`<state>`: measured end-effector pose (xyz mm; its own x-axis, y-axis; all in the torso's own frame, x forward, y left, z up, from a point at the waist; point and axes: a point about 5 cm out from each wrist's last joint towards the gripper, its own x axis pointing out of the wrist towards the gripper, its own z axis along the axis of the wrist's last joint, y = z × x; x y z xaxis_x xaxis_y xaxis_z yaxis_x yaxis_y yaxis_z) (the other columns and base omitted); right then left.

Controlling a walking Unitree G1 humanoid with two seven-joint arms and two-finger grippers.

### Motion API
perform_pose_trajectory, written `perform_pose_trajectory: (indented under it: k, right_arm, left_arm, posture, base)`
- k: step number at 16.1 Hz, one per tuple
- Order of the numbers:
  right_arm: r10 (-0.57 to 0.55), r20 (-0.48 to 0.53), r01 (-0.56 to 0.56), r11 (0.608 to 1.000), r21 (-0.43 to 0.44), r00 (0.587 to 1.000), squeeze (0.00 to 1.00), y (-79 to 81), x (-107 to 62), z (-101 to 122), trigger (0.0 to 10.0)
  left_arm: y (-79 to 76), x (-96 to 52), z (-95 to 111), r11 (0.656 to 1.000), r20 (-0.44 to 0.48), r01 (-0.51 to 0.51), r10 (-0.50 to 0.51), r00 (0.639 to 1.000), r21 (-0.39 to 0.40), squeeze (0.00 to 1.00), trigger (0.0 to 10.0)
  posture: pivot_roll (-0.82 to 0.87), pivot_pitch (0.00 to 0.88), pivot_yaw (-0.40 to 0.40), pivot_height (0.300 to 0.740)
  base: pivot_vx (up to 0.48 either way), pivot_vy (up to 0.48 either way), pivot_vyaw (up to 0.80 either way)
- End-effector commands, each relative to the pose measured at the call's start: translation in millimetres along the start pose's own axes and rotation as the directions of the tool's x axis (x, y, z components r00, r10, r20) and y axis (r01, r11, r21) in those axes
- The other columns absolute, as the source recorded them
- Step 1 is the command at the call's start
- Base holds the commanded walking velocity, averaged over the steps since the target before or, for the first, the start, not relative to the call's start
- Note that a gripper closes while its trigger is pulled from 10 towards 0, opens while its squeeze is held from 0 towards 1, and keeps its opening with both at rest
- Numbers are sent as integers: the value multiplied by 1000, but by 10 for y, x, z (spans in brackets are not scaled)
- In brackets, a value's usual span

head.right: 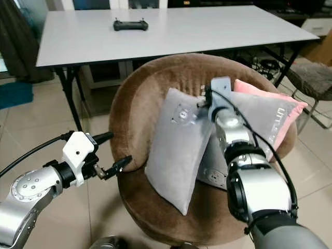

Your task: Move the pillow to the sofa from floor

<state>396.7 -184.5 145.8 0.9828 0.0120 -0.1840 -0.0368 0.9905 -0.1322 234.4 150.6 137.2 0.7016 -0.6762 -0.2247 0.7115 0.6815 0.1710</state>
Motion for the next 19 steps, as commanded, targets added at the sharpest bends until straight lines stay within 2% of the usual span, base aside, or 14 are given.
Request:
perform_pose_trajectory:
  k: [1, 3, 6, 8, 10, 11, 12, 13, 14, 15, 16, 18, 19]
  right_arm:
    - [-33, 40, 32, 999, 15, 999, 1000, -73, 7, 89, 10000]
    - [5, 85, -10, 998, 58, 996, 1000, -41, 8, 136, 10000]
    - [-44, 183, 30, 996, 80, 982, 1000, -134, 7, 321, 10000]
    - [-45, 309, -17, 981, 195, 950, 1000, -201, -14, 547, 10000]
    - [-4, 378, -64, 984, 165, 926, 1000, -163, -64, 570, 10000]
    - [43, 401, -114, 981, 154, 915, 706, -70, -152, 468, 10000]
    - [79, 404, -150, 978, 148, 912, 0, 43, -309, 324, 10000]
    - [100, 402, -170, 975, 141, 910, 0, 115, -423, 245, 10000]
    - [123, 391, -184, 975, 122, 912, 0, 224, -613, 127, 10000]
    - [123, 386, -182, 976, 119, 914, 0, 273, -696, 82, 10000]
    - [100, 361, -167, 973, 159, 927, 0, 380, -922, -21, 10000]
    - [16, 259, -81, 967, 242, 966, 0, 392, -1099, -249, 10000]
    - [-15, 236, -49, 964, 263, 972, 0, 375, -1127, -291, 10000]
  left_arm:
    - [-25, -11, 43, 1000, 17, 26, -26, 1000, -11, 0, 10000]
    - [-14, -5, 74, 999, 33, 30, -29, 999, -26, 0, 10000]
    - [11, -3, 88, 1000, 39, 16, -16, 999, -17, 0, 10000]
    - [72, 4, 97, 997, 61, -77, 77, 995, -4, 0, 10000]
    - [86, 17, 78, 985, 72, -171, 171, 983, -11, 0, 10000]
    - [77, 25, 32, 968, 61, -251, 252, 966, -20, 0, 10000]
    - [46, 16, -12, 953, 51, -303, 303, 951, -24, 0, 10000]
    - [27, 9, -14, 946, 57, -324, 325, 944, -26, 0, 10000]
    - [14, -14, -3, 929, 77, -368, 369, 926, -31, 0, 10000]
    - [24, -29, 13, 918, 91, -395, 396, 914, -32, 0, 10000]
    - [57, -56, 33, 895, 105, -444, 446, 889, -36, 0, 10000]
    - [96, -49, 30, 882, 106, -471, 471, 876, -26, 0, 10000]
    - [106, -43, 30, 880, 107, -475, 474, 874, -24, 0, 10000]
  posture:
    - [90, 0, -60, 740]
    - [92, 0, -61, 740]
    - [83, 0, -57, 740]
    - [77, 0, -60, 740]
    - [69, 0, -62, 740]
    - [59, 0, -60, 740]
    - [47, 0, -59, 740]
    - [47, 0, -59, 740]
    - [34, 0, -53, 740]
    - [32, 0, -58, 740]
    - [32, 0, -66, 740]
    - [22, 0, -64, 740]
    - [20, 0, -63, 740]
  base:
    - [0, 0, 0]
    - [0, 0, 0]
    - [0, 0, 0]
    - [0, 0, 0]
    - [0, 0, 0]
    - [0, 0, 0]
    - [0, 0, 0]
    - [0, 0, 0]
    - [0, 0, 0]
    - [0, 0, 0]
    - [0, -311, 0]
    - [0, -433, 0]
    - [0, -435, 0]
